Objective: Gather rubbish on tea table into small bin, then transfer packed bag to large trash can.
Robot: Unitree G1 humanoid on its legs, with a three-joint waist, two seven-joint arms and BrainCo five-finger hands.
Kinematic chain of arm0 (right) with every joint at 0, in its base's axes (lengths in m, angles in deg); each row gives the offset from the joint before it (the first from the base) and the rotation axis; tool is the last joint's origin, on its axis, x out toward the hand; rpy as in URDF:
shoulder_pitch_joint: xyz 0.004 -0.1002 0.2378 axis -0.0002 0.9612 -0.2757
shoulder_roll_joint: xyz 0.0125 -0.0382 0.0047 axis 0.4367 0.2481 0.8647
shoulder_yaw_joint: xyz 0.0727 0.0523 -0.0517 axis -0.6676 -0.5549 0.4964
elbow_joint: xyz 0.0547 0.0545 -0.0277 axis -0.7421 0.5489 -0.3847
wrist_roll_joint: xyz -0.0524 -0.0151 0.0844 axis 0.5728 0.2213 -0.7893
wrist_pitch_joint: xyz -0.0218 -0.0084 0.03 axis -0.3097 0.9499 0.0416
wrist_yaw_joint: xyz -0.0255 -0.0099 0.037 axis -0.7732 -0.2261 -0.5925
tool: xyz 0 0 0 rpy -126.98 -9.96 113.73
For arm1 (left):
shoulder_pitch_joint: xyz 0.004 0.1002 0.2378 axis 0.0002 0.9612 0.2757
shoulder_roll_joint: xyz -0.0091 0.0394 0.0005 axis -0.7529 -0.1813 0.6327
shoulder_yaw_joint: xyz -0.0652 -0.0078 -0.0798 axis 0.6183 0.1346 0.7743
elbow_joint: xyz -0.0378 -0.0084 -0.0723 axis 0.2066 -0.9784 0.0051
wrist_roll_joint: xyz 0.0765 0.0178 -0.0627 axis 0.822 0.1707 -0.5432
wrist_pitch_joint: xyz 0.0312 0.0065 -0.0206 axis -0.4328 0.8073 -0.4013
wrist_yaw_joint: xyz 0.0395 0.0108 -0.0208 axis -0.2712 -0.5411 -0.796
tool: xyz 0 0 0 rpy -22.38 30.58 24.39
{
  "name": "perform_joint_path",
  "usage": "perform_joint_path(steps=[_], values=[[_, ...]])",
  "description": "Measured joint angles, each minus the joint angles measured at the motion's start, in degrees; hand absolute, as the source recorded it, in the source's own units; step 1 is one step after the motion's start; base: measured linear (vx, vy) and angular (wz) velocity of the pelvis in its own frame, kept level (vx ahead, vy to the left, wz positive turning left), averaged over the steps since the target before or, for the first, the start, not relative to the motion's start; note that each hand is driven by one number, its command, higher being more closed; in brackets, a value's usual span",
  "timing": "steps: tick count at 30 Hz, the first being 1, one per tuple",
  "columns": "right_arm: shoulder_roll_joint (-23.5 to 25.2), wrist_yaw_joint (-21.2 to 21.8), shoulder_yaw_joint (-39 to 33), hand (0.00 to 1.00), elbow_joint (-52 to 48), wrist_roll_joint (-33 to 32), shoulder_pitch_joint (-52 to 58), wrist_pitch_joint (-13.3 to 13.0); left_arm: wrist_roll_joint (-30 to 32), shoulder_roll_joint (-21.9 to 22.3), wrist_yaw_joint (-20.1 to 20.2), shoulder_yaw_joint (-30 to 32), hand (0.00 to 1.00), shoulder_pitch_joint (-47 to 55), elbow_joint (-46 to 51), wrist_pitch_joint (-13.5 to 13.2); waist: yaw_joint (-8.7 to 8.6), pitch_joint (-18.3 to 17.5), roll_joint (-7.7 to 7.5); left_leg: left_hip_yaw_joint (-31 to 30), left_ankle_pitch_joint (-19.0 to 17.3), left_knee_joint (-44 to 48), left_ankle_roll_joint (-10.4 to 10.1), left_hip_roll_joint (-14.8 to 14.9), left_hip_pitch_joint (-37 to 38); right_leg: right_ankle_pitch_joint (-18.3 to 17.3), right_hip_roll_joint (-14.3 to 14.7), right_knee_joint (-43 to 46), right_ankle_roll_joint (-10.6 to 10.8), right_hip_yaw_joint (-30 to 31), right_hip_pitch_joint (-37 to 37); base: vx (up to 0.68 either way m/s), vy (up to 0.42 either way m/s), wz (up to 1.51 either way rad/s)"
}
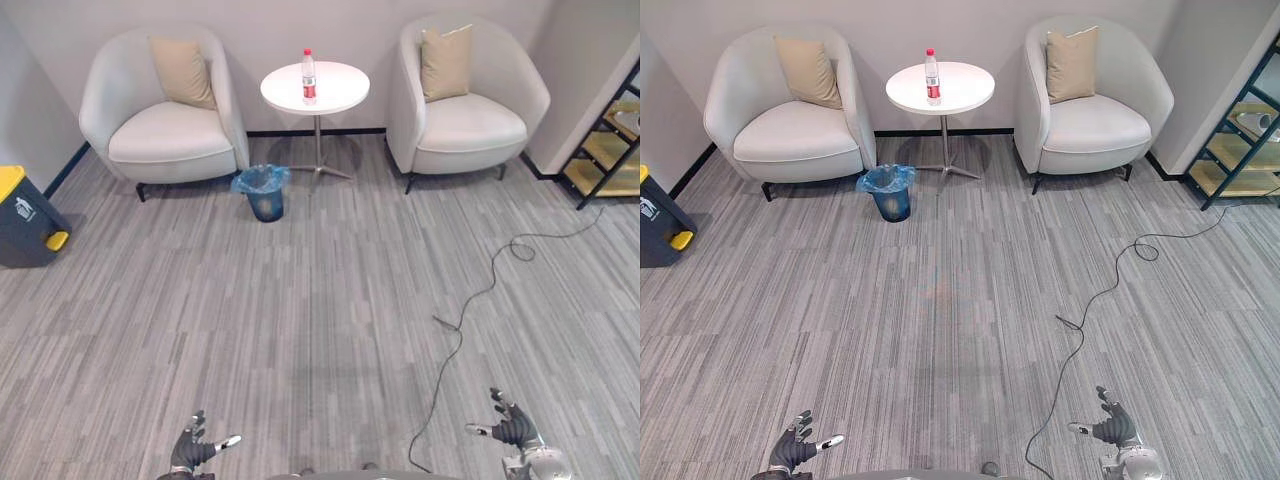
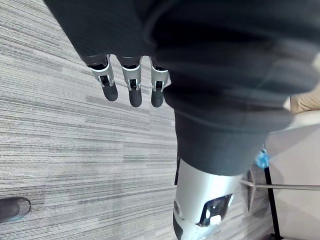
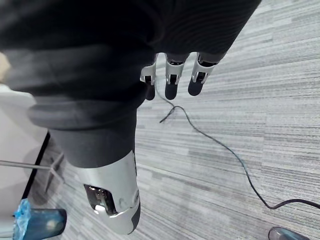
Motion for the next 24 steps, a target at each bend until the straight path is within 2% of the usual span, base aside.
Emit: perform_joint_path(steps=[9,20,23,24], values=[[0.41,-0.03,1.60,0.00,0.01,-0.03,-0.15,0.07,-0.24,0.22,-0.01,0.00,0.00,0.02,-0.04,0.01,-1.09,0.13,0.36,0.02,-0.01,0.18,-0.01,0.01,0.06,0.00,-0.01,0.04,0.00,0.02,0.11,0.00,0.000,0.00],[2.53,-0.26,1.56,0.00,0.08,-0.06,0.30,0.26,-0.89,0.80,-0.10,-0.05,0.00,0.00,0.06,0.11,-1.05,0.34,0.34,0.14,-0.12,0.74,0.11,0.20,-0.01,0.02,0.08,0.27,-0.02,0.04,0.12,0.00,0.000,-0.01],[2.54,-0.46,1.54,0.00,0.07,-0.17,-1.23,0.84,-1.99,1.02,-0.20,-0.03,0.00,-0.03,1.47,0.21,-0.63,1.62,0.13,1.08,-2.28,4.98,0.39,0.71,-2.12,-0.63,0.15,2.30,-0.62,0.86,-1.27,-0.03,0.006,-0.15],[2.54,-0.62,1.54,0.00,0.02,-0.41,-1.94,0.98,-2.32,1.07,-0.31,-0.02,0.00,-0.18,2.41,0.26,-0.31,2.01,0.65,1.49,-3.26,7.04,0.59,1.02,-3.26,-1.64,0.17,4.06,-0.29,1.02,-2.40,-0.08,-0.002,-0.23]])
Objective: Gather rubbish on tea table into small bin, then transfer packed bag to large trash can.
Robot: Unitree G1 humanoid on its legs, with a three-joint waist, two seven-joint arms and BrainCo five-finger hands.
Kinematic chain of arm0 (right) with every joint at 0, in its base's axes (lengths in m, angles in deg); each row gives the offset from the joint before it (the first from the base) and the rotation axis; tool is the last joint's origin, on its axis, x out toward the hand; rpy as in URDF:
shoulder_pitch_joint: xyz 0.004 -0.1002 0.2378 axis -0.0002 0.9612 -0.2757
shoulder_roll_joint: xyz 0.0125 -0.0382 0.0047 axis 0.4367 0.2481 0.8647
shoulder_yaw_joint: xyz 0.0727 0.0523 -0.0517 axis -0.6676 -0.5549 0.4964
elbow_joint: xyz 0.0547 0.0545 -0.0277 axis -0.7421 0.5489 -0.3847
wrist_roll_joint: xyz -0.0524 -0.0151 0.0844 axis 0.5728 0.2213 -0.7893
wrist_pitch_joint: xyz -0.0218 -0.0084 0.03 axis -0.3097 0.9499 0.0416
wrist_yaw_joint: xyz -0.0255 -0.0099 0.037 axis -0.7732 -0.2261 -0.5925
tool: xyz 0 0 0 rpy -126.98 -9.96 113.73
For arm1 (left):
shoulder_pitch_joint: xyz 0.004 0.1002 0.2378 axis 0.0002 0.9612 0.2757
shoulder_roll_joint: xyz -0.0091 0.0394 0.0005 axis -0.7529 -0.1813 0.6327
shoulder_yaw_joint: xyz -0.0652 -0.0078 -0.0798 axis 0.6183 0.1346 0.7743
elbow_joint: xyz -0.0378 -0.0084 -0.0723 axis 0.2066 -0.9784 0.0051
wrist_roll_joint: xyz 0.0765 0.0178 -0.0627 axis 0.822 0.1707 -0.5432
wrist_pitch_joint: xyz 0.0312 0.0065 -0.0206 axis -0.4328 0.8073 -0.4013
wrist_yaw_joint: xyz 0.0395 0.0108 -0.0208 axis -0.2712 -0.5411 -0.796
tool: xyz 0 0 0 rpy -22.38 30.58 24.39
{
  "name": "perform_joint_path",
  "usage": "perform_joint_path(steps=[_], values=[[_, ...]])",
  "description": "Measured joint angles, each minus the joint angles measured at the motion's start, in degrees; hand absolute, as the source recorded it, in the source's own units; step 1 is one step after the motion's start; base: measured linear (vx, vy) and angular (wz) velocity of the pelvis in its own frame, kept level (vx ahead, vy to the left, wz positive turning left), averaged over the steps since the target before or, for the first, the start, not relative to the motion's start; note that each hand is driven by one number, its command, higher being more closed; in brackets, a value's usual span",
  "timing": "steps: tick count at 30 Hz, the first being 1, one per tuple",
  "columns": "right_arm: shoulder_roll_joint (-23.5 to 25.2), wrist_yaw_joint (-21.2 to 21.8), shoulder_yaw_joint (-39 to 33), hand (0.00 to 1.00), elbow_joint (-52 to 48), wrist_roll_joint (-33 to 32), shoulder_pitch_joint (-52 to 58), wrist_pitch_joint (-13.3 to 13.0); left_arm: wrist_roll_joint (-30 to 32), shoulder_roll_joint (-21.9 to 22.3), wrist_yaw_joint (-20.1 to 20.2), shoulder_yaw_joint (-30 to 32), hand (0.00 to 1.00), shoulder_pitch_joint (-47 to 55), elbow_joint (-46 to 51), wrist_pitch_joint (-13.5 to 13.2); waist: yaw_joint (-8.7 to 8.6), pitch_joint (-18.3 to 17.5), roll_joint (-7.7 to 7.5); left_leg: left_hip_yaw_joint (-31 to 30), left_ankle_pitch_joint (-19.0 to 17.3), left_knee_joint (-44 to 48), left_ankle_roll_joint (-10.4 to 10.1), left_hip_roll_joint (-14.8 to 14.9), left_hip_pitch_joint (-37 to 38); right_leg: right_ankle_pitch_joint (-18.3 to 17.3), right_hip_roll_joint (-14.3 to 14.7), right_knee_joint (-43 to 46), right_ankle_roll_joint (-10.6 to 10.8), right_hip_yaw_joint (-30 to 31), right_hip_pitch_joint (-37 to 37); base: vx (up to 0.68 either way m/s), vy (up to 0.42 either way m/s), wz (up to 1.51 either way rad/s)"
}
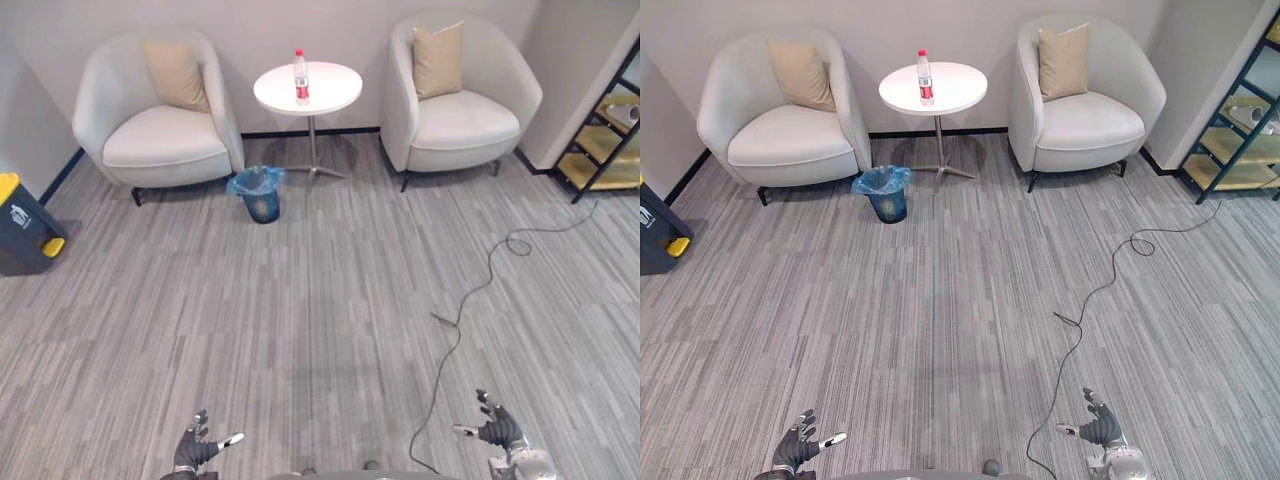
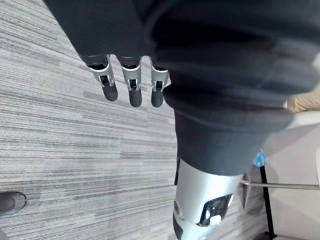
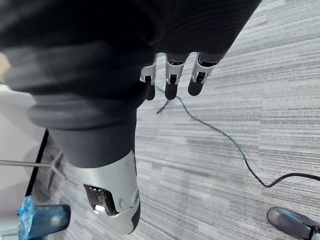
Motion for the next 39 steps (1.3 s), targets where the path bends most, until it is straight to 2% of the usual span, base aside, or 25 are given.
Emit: perform_joint_path(steps=[3,6,9,13,16,17,18,19,20,21,22,23,24,27,28,30,31,32,33,34,35,36,37,38,39], values=[[0.04,-0.82,-0.01,0.00,-0.73,-0.34,-1.43,0.70,-1.74,0.23,-0.99,-0.04,0.00,-0.66,5.45,0.02,1.11,1.84,-0.71,1.77,-4.97,8.08,0.83,0.55,-5.92,-8.02,-1.77,14.62,0.71,-1.34,-8.95,-0.09,0.019,-0.11],[0.14,-0.89,0.01,0.00,-2.04,-0.37,-1.07,1.43,-2.20,0.15,-1.11,-0.60,0.00,-1.01,7.32,0.14,0.41,3.36,-2.17,2.18,-8.89,12.45,1.94,-0.51,-6.24,-13.73,-5.33,26.40,2.79,-3.26,-12.77,0.07,0.033,0.16],[1.02,-0.87,1.07,0.00,-2.34,-0.83,-1.34,1.58,-2.91,-0.14,-2.15,-2.21,0.00,-1.87,8.32,0.24,0.61,5.06,-2.06,2.03,-11.55,14.56,3.15,-0.30,-4.28,-12.86,-9.09,45.13,2.77,-7.08,-21.31,0.15,0.021,0.00],[0.90,-0.94,0.95,0.00,-1.35,-2.26,-2.90,1.47,-4.62,-0.49,-2.63,-2.24,0.00,-3.44,7.84,0.43,-0.26,5.85,-1.74,0.51,-13.43,11.56,1.44,1.71,-0.41,-12.30,-10.97,33.68,3.04,-12.73,-25.19,0.37,-0.038,0.11],[-0.64,-1.00,0.75,0.00,0.22,-2.39,-4.65,1.50,-5.55,-0.96,-3.48,-2.21,0.00,-6.85,6.02,0.42,-2.01,7.20,-0.95,-1.67,-13.84,7.00,-2.09,4.60,5.36,-2.85,-9.70,17.60,4.29,-14.01,-26.73,0.59,-0.174,0.43],[-1.00,-1.09,0.64,0.00,0.21,-2.38,-4.69,1.52,-5.52,-1.14,-3.50,-2.16,0.00,-7.07,6.02,0.40,-3.03,7.03,-0.98,-2.79,-14.42,5.99,-3.54,6.00,7.51,3.70,-8.94,17.30,2.88,-13.46,-26.65,0.66,-0.252,0.45],[-1.47,-1.14,0.64,0.00,0.21,-2.38,-5.20,1.60,-5.48,-0.75,-3.46,-2.26,0.00,-7.77,5.78,0.52,-3.42,7.18,0.15,-3.62,-14.21,9.19,-3.86,8.07,7.52,3.15,-7.81,21.56,-0.38,-14.14,-26.97,0.66,-0.251,0.31],[-1.39,-1.14,0.66,0.00,0.05,-2.39,-5.76,1.51,-5.45,-0.77,-3.32,-2.30,0.00,-7.96,5.93,0.49,-3.44,7.28,0.49,-3.66,-13.39,12.81,-4.85,9.21,5.89,1.22,-7.31,23.01,-1.26,-14.47,-26.91,0.64,-0.276,-0.03],[-1.33,-1.06,0.83,0.00,-0.02,-2.42,-6.71,1.43,-5.49,-0.77,-3.34,-2.25,0.00,-8.36,5.97,0.50,-3.38,7.36,1.08,-3.76,-9.87,23.46,-3.91,11.04,1.30,-1.94,-6.17,24.52,-2.04,-14.76,-26.16,0.64,-0.304,-0.06],[-1.40,-1.06,0.93,0.00,-0.12,-2.65,-7.04,1.36,-5.66,-0.70,-3.29,-2.25,0.00,-8.44,5.95,0.52,-3.54,7.81,2.04,-3.86,-1.90,36.49,-1.15,13.69,-4.09,-4.20,-4.58,22.96,-2.60,-15.54,-22.32,0.66,-0.317,-0.01],[-1.50,-1.11,1.07,0.00,-0.09,-3.08,-7.10,1.36,-5.87,-0.65,-3.25,-2.25,0.00,-8.38,6.00,0.51,-3.31,8.17,2.63,-3.90,0.54,43.40,-0.10,15.64,-6.87,-4.87,-3.51,21.27,-2.88,-15.97,-19.43,0.68,-0.279,0.00],[-1.52,-1.40,1.26,0.00,-0.10,-4.05,-7.32,1.36,-5.91,-0.76,-3.25,-2.24,0.00,-8.50,6.03,0.51,-2.85,9.17,2.96,-3.02,-0.75,55.54,1.28,18.56,-11.50,-5.29,-1.53,18.18,-3.40,-15.78,-14.01,0.52,-0.184,-0.07],[-1.44,-1.86,1.47,0.00,-0.22,-4.57,-7.40,1.32,-5.91,-0.85,-3.24,-2.25,0.00,-8.57,6.03,0.51,-2.37,9.59,2.72,-2.30,-1.29,60.11,1.87,19.10,-13.79,-5.48,-0.99,16.50,-3.68,-15.47,-11.12,0.75,-0.228,-0.11],[-1.38,-3.18,1.98,0.00,-3.95,-5.41,-6.55,1.16,-6.06,-0.74,-3.20,-2.40,0.00,-8.15,7.30,0.48,0.28,10.51,0.78,1.43,-4.07,60.47,1.42,16.03,-24.81,-6.52,-1.33,8.99,-4.03,-13.91,-0.72,0.63,-0.137,-0.16],[-1.65,-3.15,2.08,0.00,-3.86,-5.46,-7.99,0.94,-6.06,-0.76,-3.22,-2.20,0.00,-7.67,7.73,0.47,1.95,10.95,0.16,2.23,-4.19,52.05,1.39,12.68,-29.23,-8.23,-1.89,5.92,-2.31,-11.99,2.64,0.44,-0.009,-0.45],[-1.96,-3.14,2.51,0.00,-3.54,-5.58,-9.91,1.06,-6.06,-0.45,-3.20,-2.20,0.00,-7.08,7.72,0.50,3.69,11.61,0.03,2.48,-3.63,38.41,0.77,9.88,-31.89,-9.77,-2.32,4.05,-1.17,-10.28,5.43,0.55,0.072,-0.55],[-1.97,-3.10,3.45,0.00,-3.08,-5.83,-10.47,1.04,-6.09,-0.13,-3.23,-2.07,0.00,-6.34,7.85,0.48,4.62,11.59,0.04,2.75,-0.65,24.25,-2.33,7.87,-31.74,-11.16,-2.98,2.29,0.18,-9.15,8.46,0.70,0.175,-0.58],[-2.03,-3.13,3.88,0.00,-2.91,-5.82,-9.94,0.94,-6.08,0.31,-3.27,-2.04,0.00,-5.27,8.32,0.49,5.46,11.38,0.44,3.91,1.49,14.58,-3.11,7.64,-30.59,-12.67,-2.85,0.68,1.23,-8.15,10.58,0.75,0.258,-0.67],[-2.30,-3.14,4.72,0.00,-1.94,-5.81,-10.02,0.95,-6.08,0.97,-3.31,-1.76,0.00,-3.14,8.67,0.41,6.48,10.39,1.51,4.58,2.65,10.58,-2.01,8.20,-30.91,-15.13,-2.26,-0.16,1.99,-6.97,13.85,0.66,0.256,-0.54],[-1.65,-3.25,4.74,0.00,-1.10,-5.81,-9.97,1.01,-6.07,0.98,-3.33,-1.30,0.00,-2.73,8.23,0.47,6.91,9.92,0.66,4.51,6.15,13.20,-0.05,7.46,-31.16,-16.70,-3.27,0.48,2.59,-6.31,14.83,0.70,0.271,-0.39],[-0.22,-3.07,5.01,0.00,0.47,-5.67,-9.27,1.15,-6.03,1.49,-3.36,-0.04,0.00,-2.26,8.09,0.54,7.12,8.11,-2.68,5.25,7.68,16.57,2.80,5.84,-32.15,-18.16,-6.57,4.17,3.29,-5.77,13.92,0.74,0.262,-0.04],[0.63,-3.07,5.11,0.00,0.84,-5.64,-8.98,1.19,-6.04,2.19,-3.31,0.49,0.00,-2.18,7.94,0.54,7.01,7.36,-4.77,5.78,5.36,20.58,6.37,4.47,-32.71,-17.95,-8.78,11.40,3.98,-4.78,11.71,0.76,0.250,0.11],[0.92,-3.07,5.11,0.00,0.91,-5.52,-8.77,1.19,-6.08,2.25,-3.18,0.46,0.00,-2.20,7.50,0.54,6.75,7.07,-5.43,6.03,3.18,22.50,6.29,4.14,-32.45,-16.88,-9.62,16.68,5.91,-4.07,10.07,0.78,0.271,0.28],[1.13,-3.07,5.09,0.00,1.38,-4.99,-8.71,1.20,-6.10,2.13,-3.17,0.50,0.00,-2.81,5.74,0.60,6.14,7.10,-5.99,5.48,-0.94,24.81,6.55,3.22,-30.42,-12.12,-10.85,29.57,12.99,-1.77,6.21,0.77,0.266,0.32],[1.31,-3.06,5.10,0.00,1.76,-4.53,-8.78,1.17,-6.11,1.69,-3.19,0.50,0.00,-3.41,4.57,0.78,5.22,7.10,-6.28,4.94,-3.42,25.17,6.76,2.21,-27.73,-6.46,-11.31,41.18,16.23,0.35,2.28,0.76,0.252,0.44]])
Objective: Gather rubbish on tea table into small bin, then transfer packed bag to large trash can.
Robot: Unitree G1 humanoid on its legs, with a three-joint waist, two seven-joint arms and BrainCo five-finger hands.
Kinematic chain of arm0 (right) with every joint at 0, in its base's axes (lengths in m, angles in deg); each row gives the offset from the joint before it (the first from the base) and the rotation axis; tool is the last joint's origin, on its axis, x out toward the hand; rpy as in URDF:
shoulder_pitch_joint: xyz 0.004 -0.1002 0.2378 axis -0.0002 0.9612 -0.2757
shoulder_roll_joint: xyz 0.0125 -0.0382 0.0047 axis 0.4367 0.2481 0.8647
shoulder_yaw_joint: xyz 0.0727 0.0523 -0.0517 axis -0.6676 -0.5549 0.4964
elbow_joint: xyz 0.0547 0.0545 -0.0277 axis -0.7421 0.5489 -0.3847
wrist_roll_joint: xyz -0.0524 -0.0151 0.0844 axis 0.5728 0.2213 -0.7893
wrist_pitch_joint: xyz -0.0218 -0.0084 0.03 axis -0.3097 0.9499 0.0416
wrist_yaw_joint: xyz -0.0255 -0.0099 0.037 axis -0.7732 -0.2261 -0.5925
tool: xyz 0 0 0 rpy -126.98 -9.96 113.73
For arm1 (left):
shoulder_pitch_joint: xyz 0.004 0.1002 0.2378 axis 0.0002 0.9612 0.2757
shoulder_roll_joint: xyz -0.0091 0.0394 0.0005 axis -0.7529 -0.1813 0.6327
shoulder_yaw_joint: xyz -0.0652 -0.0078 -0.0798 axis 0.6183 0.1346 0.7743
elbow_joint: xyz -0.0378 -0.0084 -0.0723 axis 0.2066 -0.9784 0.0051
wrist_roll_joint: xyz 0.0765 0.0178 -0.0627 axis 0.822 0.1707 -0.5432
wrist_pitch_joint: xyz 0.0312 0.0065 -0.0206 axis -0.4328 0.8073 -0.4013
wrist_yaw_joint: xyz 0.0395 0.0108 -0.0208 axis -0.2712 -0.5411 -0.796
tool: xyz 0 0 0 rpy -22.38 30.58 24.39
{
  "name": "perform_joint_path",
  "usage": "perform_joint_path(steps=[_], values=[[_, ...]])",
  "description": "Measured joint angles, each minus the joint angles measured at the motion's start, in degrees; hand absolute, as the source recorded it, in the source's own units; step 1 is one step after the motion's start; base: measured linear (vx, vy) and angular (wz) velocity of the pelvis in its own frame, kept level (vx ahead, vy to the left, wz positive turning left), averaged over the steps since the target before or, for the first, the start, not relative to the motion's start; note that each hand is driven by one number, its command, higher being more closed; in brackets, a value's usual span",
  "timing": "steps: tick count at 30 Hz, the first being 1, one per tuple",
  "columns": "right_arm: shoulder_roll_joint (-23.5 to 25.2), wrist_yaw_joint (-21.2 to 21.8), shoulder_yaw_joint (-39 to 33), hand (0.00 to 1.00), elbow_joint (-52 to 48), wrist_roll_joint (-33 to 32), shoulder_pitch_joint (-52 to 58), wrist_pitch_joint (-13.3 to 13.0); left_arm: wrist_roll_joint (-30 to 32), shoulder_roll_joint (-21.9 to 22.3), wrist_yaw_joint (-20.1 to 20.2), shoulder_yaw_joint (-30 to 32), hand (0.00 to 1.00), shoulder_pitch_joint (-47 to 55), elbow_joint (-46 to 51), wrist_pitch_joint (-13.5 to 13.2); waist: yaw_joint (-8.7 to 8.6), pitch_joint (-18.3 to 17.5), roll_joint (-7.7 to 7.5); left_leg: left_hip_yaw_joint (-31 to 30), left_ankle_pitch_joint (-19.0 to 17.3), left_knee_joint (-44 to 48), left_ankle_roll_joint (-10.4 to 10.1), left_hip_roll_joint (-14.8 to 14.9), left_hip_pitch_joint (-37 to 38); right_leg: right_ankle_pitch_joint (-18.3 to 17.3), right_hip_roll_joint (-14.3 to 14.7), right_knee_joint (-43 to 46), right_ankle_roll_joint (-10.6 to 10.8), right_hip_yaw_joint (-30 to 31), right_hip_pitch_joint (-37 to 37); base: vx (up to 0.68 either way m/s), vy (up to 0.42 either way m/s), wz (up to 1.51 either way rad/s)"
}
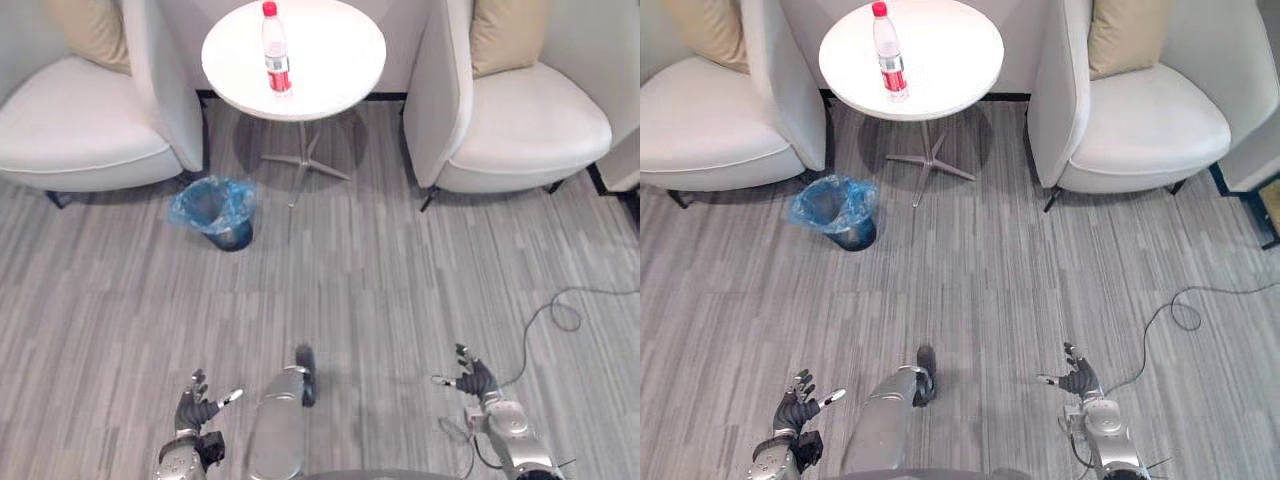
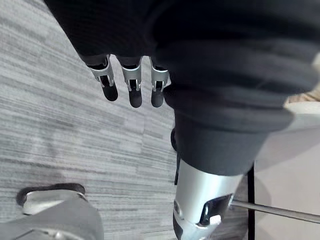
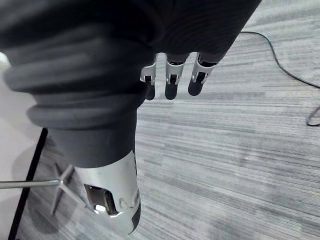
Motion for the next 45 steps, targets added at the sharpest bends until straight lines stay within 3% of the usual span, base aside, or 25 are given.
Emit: perform_joint_path(steps=[1,2,3,5,7,8,9,10,11,12,13,14,15,16,17,19,22,23,24,25,26,27,33,42,45], values=[[0.11,0.01,0.02,0.00,0.36,0.03,0.01,-0.01,0.00,-0.48,-0.09,-0.31,0.00,-0.78,-0.69,0.44,-0.49,0.06,-0.01,-0.87,-1.68,-0.62,0.34,-1.16,3.51,0.45,-0.08,11.13,-0.31,1.05,-4.08,0.73,0.186,0.49],[0.29,0.02,0.47,0.00,0.43,0.03,0.20,0.00,-0.01,-0.62,-0.15,-0.48,0.00,-1.02,-0.57,0.41,-1.34,0.29,0.36,-1.83,-3.21,-3.15,0.59,-2.24,9.45,-0.61,-0.36,20.48,-3.24,0.21,-8.38,0.70,0.126,0.53],[0.72,0.05,0.63,0.00,-0.64,0.03,1.20,-0.28,-0.01,-0.66,-0.23,-0.75,0.00,-1.20,-0.54,0.36,-2.26,0.65,1.41,-3.11,-4.37,-7.07,0.55,-2.84,15.87,-3.07,-0.25,22.84,-8.29,-2.36,-12.30,0.81,0.123,0.46],[0.87,0.12,1.44,0.00,-2.30,0.05,2.90,-0.60,-0.05,-1.18,-0.31,-1.59,0.00,-1.44,-0.47,0.22,-3.48,0.42,3.30,-5.81,-5.58,-12.43,0.12,-2.88,23.23,-5.27,0.49,16.80,-11.28,-6.60,-18.72,0.65,0.056,0.65],[0.92,0.26,1.76,0.00,-2.89,0.07,4.43,-0.62,-0.44,-2.21,-0.26,-2.15,0.00,-3.07,-0.50,0.22,-5.00,0.71,3.81,-8.91,-7.08,-15.06,-0.87,-3.09,28.13,-5.30,0.66,4.14,-11.49,-8.79,-24.68,0.60,-0.055,0.95],[0.88,0.33,1.74,0.00,-2.13,0.05,5.07,-0.22,-0.59,-2.68,-0.37,-1.93,0.00,-4.49,-0.86,0.22,-6.10,0.68,3.37,-11.15,-7.92,-16.02,-1.91,-2.98,30.96,-2.20,2.07,-11.58,-10.57,-8.08,-25.28,0.70,-0.171,1.15],[0.80,0.47,1.56,0.00,-1.52,0.06,5.40,0.25,-0.91,-3.32,-0.42,-1.83,0.00,-5.29,-0.84,0.18,-6.49,0.54,2.37,-13.06,-9.13,-17.32,-3.54,-3.21,34.12,5.17,2.76,-25.32,-10.23,-5.76,-25.26,0.73,-0.208,1.13],[0.75,0.46,1.38,0.00,-1.17,0.06,5.51,0.33,-0.93,-3.48,-0.48,-1.83,0.00,-5.59,-0.85,0.20,-6.54,0.33,2.25,-14.15,-9.79,-17.59,-4.52,-2.91,35.47,9.42,3.42,-27.36,-9.83,-4.47,-24.95,0.94,-0.320,1.02],[0.40,0.48,1.12,0.00,-0.45,0.09,5.59,0.44,-0.94,-3.24,-0.58,-1.81,0.00,-6.27,-1.10,0.22,-6.68,-0.33,3.00,-16.13,-10.82,-16.52,-6.24,-1.32,36.54,15.55,4.94,-27.35,-13.76,-3.06,-23.78,0.80,-0.267,0.57],[0.61,0.52,0.16,0.00,-0.26,0.45,4.26,0.55,-0.88,-2.88,-0.51,-1.85,0.00,-6.52,-0.64,0.19,-5.87,-0.92,4.57,-16.54,-10.18,-13.99,-7.24,0.95,35.35,14.14,6.35,-26.31,-14.49,-4.04,-23.60,0.90,-0.309,0.51],[1.08,0.53,-0.26,0.00,-0.42,0.45,2.46,0.55,-0.87,-2.70,-0.66,-1.81,0.00,-7.14,-0.68,0.17,-6.05,-0.72,5.26,-16.56,-7.91,-7.56,-8.86,1.88,32.83,11.51,6.73,-24.89,-15.66,-6.12,-22.66,0.54,-0.179,0.29],[1.13,0.70,-0.23,0.00,-1.15,0.43,2.21,0.54,-0.90,-2.33,-0.75,-1.84,0.00,-7.36,-0.73,0.29,-6.34,-0.60,5.68,-16.25,-6.04,-2.70,-9.10,2.60,31.21,10.45,6.90,-25.02,-16.14,-7.33,-21.12,0.65,-0.238,0.58],[1.16,1.02,-0.09,0.00,-3.22,0.39,3.11,0.45,-0.95,-1.02,-0.83,-1.81,0.00,-7.83,-0.57,0.39,-6.11,-0.41,6.07,-14.84,0.85,9.25,-9.29,4.12,27.18,8.72,7.21,-26.64,-16.77,-8.65,-16.36,0.62,-0.203,0.52],[1.52,0.99,0.40,0.00,-5.04,0.25,3.46,0.33,-1.02,-0.06,-0.99,-1.89,0.00,-7.62,0.22,0.33,-5.35,-0.19,5.77,-11.58,4.57,20.51,-9.15,7.84,22.90,7.88,7.91,-29.23,-17.12,-9.10,-11.04,0.61,-0.184,0.41],[1.99,0.92,0.31,0.00,-5.81,-0.09,3.33,0.28,-1.02,0.03,-0.94,-2.11,0.00,-7.54,0.26,0.30,-5.25,-0.31,6.03,-9.37,2.98,24.42,-8.76,9.72,20.92,7.74,8.22,-30.59,-17.34,-9.20,-8.66,0.55,-0.121,0.16],[3.35,-0.16,0.21,0.00,-8.25,-0.77,2.99,-0.23,-1.44,0.20,-0.95,-2.56,0.00,-8.34,0.79,0.35,-4.17,-0.28,4.54,-3.78,-1.68,26.96,-7.53,12.24,13.87,7.60,7.57,-35.06,-17.55,-9.12,-2.59,0.56,-0.081,0.02],[3.29,-0.15,-0.80,0.00,-8.38,-0.79,2.66,-0.15,-2.18,0.30,-1.03,-2.64,0.00,-8.33,1.19,0.34,-2.92,-0.05,4.95,-3.05,-2.12,11.56,-8.47,11.36,9.52,6.65,6.78,-35.49,-16.08,-8.78,-0.13,0.39,0.081,-0.14],[2.97,-0.12,-1.99,0.00,-8.57,-0.77,2.99,-0.12,-2.23,0.38,-1.09,-2.74,0.00,-7.79,1.18,0.34,-3.07,-0.43,6.65,-2.44,4.98,-3.99,-8.42,10.38,10.13,3.77,6.82,-34.75,-13.57,-8.55,1.81,0.26,0.149,0.00],[2.53,-0.19,-2.68,0.00,-8.75,-0.76,3.58,-0.15,-2.24,0.70,-1.17,-2.88,0.00,-7.15,1.33,0.29,-3.12,-0.58,8.05,-2.82,9.60,-8.78,-7.90,10.50,10.28,1.95,7.99,-33.89,-12.44,-8.53,2.24,0.31,0.185,0.18],[3.59,-0.40,-3.12,0.00,-7.64,-0.76,3.23,0.45,-2.27,0.04,-1.43,-2.82,0.00,-7.91,0.65,0.30,-3.17,-0.14,6.06,-2.75,9.23,-7.87,-7.30,8.88,10.63,-0.55,5.87,-32.87,-11.41,-8.12,2.11,0.19,0.101,0.33],[3.66,-0.23,-3.11,0.00,-7.98,-0.73,3.94,0.37,-2.26,-0.84,-1.47,-2.72,0.00,-8.24,0.24,0.30,-3.16,-0.31,4.49,-2.93,9.51,-10.87,-7.13,6.39,11.94,-1.13,4.19,-32.85,-11.90,-7.75,2.00,0.27,0.145,0.46],[3.64,-0.30,-3.27,0.00,-8.55,-0.73,4.17,0.31,-2.25,-0.83,-1.47,-2.70,0.00,-7.91,-0.05,0.31,-3.07,-0.50,3.87,-2.93,9.89,-12.41,-6.58,4.61,12.40,-1.57,2.94,-33.09,-12.22,-7.23,2.10,0.19,0.101,0.38],[3.78,-0.68,-3.12,0.00,-14.33,-0.55,3.21,-0.39,-2.18,-1.24,-1.37,-2.55,0.00,-4.59,-2.29,0.37,-2.98,-0.71,3.53,-2.51,13.19,-20.22,-6.94,1.44,15.78,-1.72,1.48,-34.50,-11.03,-5.30,2.37,0.05,0.005,0.03],[3.66,-0.70,-1.19,0.00,-23.87,-0.01,5.88,-2.56,-1.99,-1.27,-0.08,-2.89,0.00,-4.26,-3.21,0.34,-3.29,-0.82,3.55,-2.65,21.61,-35.75,-7.91,0.78,22.65,-1.65,2.42,-34.89,-10.87,-5.21,1.95,-0.04,-0.032,-0.02],[3.48,0.18,1.99,0.00,-24.14,0.45,5.13,-2.66,-1.97,-1.66,-0.05,-3.24,0.00,-4.19,-3.29,0.33,-3.02,-0.88,3.45,-2.66,21.63,-35.77,-7.86,0.41,22.53,-1.52,2.41,-35.15,-10.65,-5.09,1.95,0.00,0.000,0.00]])
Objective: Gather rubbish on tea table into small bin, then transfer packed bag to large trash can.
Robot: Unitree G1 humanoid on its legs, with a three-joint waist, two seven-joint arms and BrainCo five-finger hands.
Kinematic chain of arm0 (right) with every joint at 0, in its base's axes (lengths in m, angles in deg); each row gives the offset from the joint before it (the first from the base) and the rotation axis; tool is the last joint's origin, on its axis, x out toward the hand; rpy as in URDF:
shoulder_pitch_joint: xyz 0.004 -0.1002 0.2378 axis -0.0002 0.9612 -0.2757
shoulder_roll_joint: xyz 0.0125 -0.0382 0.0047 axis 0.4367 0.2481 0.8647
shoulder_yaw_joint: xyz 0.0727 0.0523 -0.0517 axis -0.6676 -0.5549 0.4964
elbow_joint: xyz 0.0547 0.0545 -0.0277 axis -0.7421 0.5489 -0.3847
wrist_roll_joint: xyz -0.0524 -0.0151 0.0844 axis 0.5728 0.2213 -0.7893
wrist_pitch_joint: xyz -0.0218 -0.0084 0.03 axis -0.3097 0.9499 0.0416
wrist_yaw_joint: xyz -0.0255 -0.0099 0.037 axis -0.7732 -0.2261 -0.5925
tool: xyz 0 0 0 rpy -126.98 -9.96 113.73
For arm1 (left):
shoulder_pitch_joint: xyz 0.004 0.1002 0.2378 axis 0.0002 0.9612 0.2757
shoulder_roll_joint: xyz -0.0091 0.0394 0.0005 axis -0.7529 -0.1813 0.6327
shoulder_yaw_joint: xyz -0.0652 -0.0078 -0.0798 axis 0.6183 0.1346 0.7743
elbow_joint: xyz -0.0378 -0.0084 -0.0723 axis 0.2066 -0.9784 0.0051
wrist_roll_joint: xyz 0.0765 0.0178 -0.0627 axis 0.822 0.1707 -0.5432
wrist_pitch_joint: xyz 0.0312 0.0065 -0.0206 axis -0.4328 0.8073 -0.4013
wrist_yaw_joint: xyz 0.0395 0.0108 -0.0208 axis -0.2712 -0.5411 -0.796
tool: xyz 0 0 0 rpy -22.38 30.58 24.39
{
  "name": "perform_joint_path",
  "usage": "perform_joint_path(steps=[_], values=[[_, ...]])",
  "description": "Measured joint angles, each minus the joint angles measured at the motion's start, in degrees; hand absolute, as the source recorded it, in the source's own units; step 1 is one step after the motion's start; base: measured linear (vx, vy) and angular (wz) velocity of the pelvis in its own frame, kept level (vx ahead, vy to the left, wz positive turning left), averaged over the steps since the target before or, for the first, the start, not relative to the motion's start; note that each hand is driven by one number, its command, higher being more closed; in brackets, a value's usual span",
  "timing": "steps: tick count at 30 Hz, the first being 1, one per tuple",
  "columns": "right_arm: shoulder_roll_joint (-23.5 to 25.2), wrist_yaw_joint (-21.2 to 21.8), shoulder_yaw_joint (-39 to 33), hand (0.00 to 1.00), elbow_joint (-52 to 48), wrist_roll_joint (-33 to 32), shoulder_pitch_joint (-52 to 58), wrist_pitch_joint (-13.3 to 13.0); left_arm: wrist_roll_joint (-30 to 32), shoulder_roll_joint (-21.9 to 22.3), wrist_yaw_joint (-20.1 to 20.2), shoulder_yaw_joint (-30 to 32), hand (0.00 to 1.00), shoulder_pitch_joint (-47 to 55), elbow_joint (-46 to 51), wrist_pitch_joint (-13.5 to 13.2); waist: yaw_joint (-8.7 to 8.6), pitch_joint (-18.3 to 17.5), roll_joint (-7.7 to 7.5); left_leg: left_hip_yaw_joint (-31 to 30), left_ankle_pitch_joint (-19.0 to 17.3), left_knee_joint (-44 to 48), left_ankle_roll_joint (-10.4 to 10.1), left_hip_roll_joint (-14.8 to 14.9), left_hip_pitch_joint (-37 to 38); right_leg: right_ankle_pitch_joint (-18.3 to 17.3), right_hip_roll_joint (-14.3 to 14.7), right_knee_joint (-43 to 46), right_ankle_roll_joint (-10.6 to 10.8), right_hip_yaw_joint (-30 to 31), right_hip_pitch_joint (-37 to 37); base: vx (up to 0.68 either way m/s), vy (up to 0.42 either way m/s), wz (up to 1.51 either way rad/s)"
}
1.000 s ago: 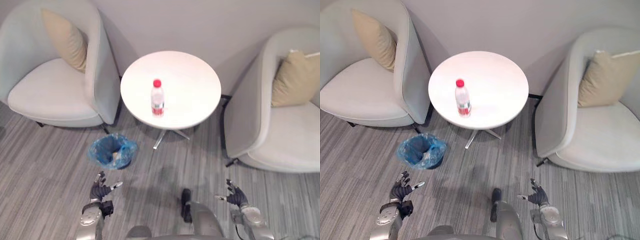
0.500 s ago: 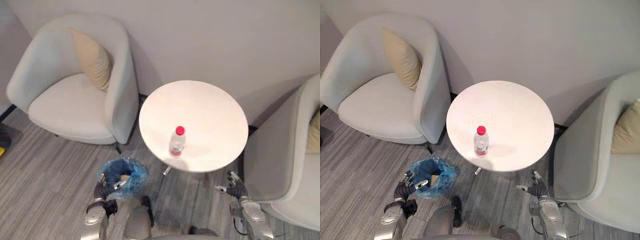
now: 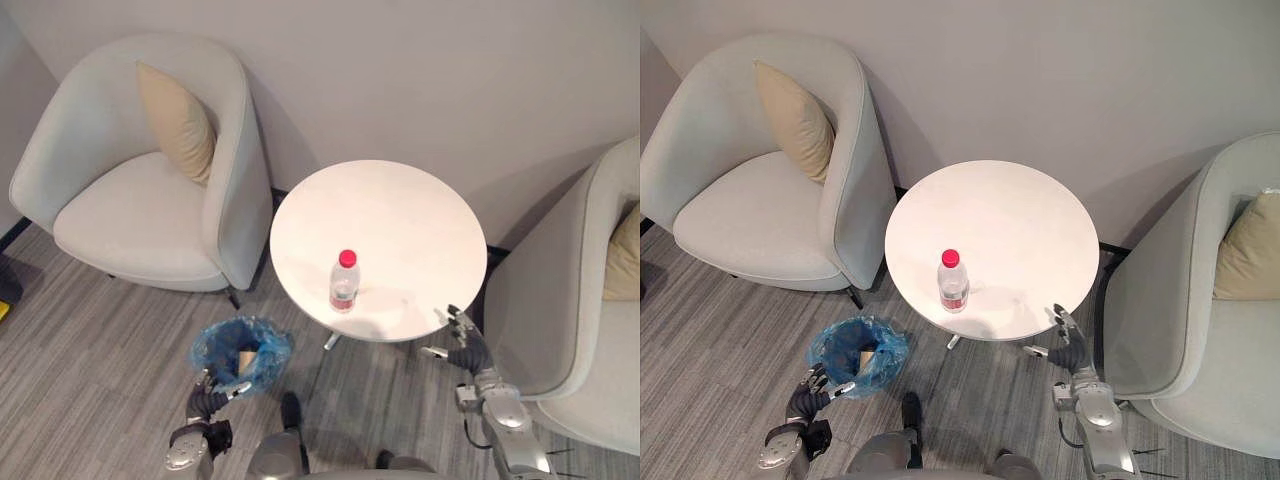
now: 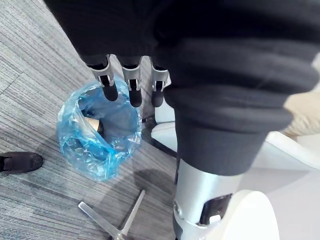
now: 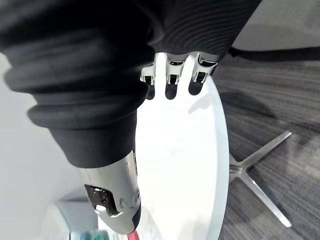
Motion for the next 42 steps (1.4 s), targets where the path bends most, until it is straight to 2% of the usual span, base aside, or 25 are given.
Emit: perform_joint_path(steps=[6,12,16,19,22,25,26,33,34,42], values=[[-0.02,2.14,5.97,0.00,0.59,2.24,-2.95,-0.02,0.02,-0.32,0.07,-1.12,0.00,0.11,-1.12,-0.13,0.06,-0.01,0.08,-1.00,-0.12,-0.08,-0.05,-0.82,-0.92,-0.09,-0.47,-0.94,-0.02,-0.14,0.04,0.00,0.028,0.08],[0.20,2.02,9.52,0.00,2.68,4.71,-7.46,-0.09,0.46,-0.31,0.06,-1.22,0.00,1.21,-1.15,-0.23,0.22,0.00,0.10,-1.54,-0.10,-0.06,0.13,-1.12,-1.35,0.22,-0.56,-1.35,0.48,-0.42,0.09,0.02,0.003,0.04],[0.37,-1.92,9.40,0.00,4.47,6.99,-10.55,-0.10,0.45,-0.26,-0.09,-1.64,0.00,1.41,-1.63,-0.65,0.37,0.10,0.29,-2.08,-0.09,-0.06,0.13,-1.16,-1.81,0.21,-0.48,-1.59,0.47,-1.13,0.11,0.02,-0.013,0.06],[0.75,-3.02,8.58,0.00,5.07,6.93,-11.35,-0.09,0.42,-0.08,-0.11,-1.82,0.00,1.29,-1.63,-0.73,0.39,0.17,0.48,-2.95,-0.09,-0.05,0.12,-1.34,-2.57,0.21,-0.42,-2.06,0.47,-1.97,0.11,0.01,-0.008,0.16],[0.77,-3.52,8.71,0.00,6.08,6.91,-12.75,-0.10,0.39,0.14,-0.13,-1.94,0.00,1.12,-1.65,-0.74,1.57,0.48,0.96,-3.39,-0.09,-0.02,0.12,-1.53,-3.18,0.22,-0.44,-2.24,0.46,-2.53,-0.03,0.02,-0.008,0.10],[0.81,-4.32,9.87,0.00,10.21,6.76,-17.99,-0.04,0.30,0.14,-0.34,-2.79,0.00,1.10,-1.66,-1.17,2.21,1.56,1.68,-4.11,-0.07,0.01,0.12,-1.63,-4.10,0.23,-0.36,-2.22,0.46,-3.09,-0.56,0.01,-0.006,0.11],[0.87,-4.42,10.49,0.00,11.15,6.75,-19.81,-0.08,0.29,0.17,-0.35,-3.46,0.00,1.01,-1.65,-1.20,2.91,1.84,1.90,-4.12,-0.06,0.02,0.14,-1.63,-4.66,0.26,-0.33,-2.19,0.46,-3.07,-1.15,0.00,0.000,0.00],[3.53,-4.33,14.23,0.00,14.17,6.23,-27.15,-0.05,-0.18,0.24,-0.46,-5.59,0.00,0.43,-1.61,-1.42,4.35,4.85,1.61,-5.22,-0.05,0.03,0.15,-1.88,-5.10,0.71,-0.27,-1.90,0.07,-3.25,-1.14,0.02,0.002,0.09],[3.94,-4.53,14.24,1.00,14.55,6.24,-28.07,-0.04,-0.18,0.30,-0.50,-5.72,0.00,0.09,-1.64,-1.46,4.66,5.37,1.63,-5.45,-0.05,0.03,0.15,-1.85,-5.19,0.76,-0.21,-1.53,0.01,-3.32,-1.31,0.00,0.007,0.12],[3.48,-7.93,14.26,1.00,16.16,6.00,-32.95,0.23,-0.37,2.37,-1.73,-6.12,0.00,-0.44,-1.46,-1.80,5.17,6.12,2.56,-8.17,0.05,0.06,0.30,-1.89,-6.45,1.23,0.10,-0.13,-0.76,-3.25,-1.96,0.00,0.012,0.17]])
